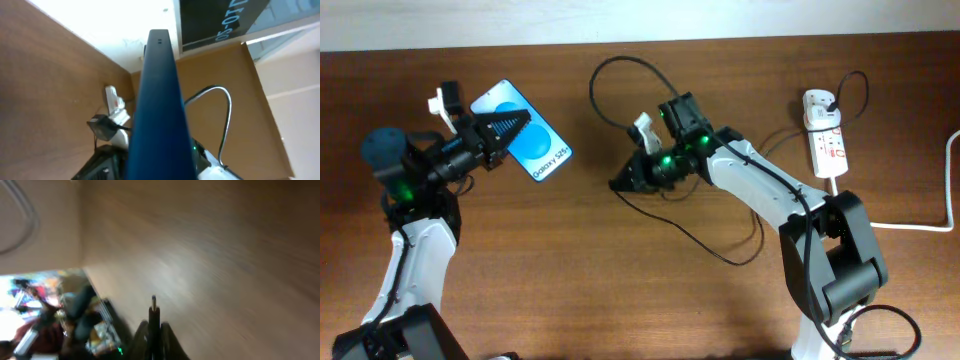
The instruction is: Plug charger to phone and switch on socket
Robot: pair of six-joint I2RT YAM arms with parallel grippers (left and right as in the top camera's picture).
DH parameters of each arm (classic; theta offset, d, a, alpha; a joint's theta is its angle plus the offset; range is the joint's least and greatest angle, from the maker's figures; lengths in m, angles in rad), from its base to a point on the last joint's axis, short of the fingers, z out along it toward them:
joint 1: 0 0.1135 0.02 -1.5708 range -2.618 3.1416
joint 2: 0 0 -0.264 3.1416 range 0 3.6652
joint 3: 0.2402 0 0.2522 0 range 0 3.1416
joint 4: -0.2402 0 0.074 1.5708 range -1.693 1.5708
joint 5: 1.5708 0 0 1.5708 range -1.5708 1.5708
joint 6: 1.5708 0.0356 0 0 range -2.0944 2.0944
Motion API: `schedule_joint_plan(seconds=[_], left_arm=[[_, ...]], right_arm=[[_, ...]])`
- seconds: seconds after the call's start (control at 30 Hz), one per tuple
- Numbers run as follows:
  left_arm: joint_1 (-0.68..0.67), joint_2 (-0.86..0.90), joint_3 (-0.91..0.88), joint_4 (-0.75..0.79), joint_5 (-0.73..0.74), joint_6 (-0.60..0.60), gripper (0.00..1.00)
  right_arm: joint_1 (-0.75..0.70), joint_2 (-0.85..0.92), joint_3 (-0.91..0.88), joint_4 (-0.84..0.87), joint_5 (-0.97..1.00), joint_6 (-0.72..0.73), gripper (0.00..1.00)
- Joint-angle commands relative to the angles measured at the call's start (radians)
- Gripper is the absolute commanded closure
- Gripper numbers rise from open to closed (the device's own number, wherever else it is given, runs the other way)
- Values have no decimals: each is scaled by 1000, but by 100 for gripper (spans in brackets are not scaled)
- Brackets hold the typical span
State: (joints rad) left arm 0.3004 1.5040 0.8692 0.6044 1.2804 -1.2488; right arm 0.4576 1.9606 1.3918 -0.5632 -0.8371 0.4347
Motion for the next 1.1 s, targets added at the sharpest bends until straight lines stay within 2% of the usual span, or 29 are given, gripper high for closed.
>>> schedule_joint_plan(seconds=[0.0, 0.17, 0.27, 0.37, 0.5, 0.57, 0.67, 0.7, 0.77, 0.87, 0.97, 1.07], left_arm=[[1, 54, 8, -48, 141, -4, 100], [-5, 83, 8, -74, 291, 9, 100], [-72, 83, 6, -76, 293, 23, 100], [-162, 83, 6, -77, 294, 22, 100], [-254, 83, 6, -180, 292, 23, 100], [-266, 83, 6, -199, 286, 23, 100], [-268, 83, 6, -198, 266, 23, 100], [-268, 83, 6, -198, 240, 23, 100], [-269, 83, 6, -198, 221, 23, 100], [-293, 83, 6, -198, 169, 97, 100], [-318, 83, 6, -194, 169, 104, 100], [-317, 83, 6, -194, 198, 185, 100]], right_arm=[[1, -133, -1, -185, 185, -106, 96], [1, -418, -1, -436, 270, -116, 96], [11, -576, -1, -595, 351, -78, 96], [59, -751, -2, -702, 414, -5, 96], [141, -956, -35, -745, 607, 210, 96], [173, -1047, -162, -642, 624, 292, 96], [213, -1097, -436, -259, 432, 365, 95], [237, -1085, -526, -66, 338, 393, 96], [288, -1048, -598, 132, 325, 440, 96], [383, -944, -615, 300, 387, 539, 96], [443, -822, -615, 443, 389, 547, 96], [445, -747, -614, 505, 394, 546, 96]])
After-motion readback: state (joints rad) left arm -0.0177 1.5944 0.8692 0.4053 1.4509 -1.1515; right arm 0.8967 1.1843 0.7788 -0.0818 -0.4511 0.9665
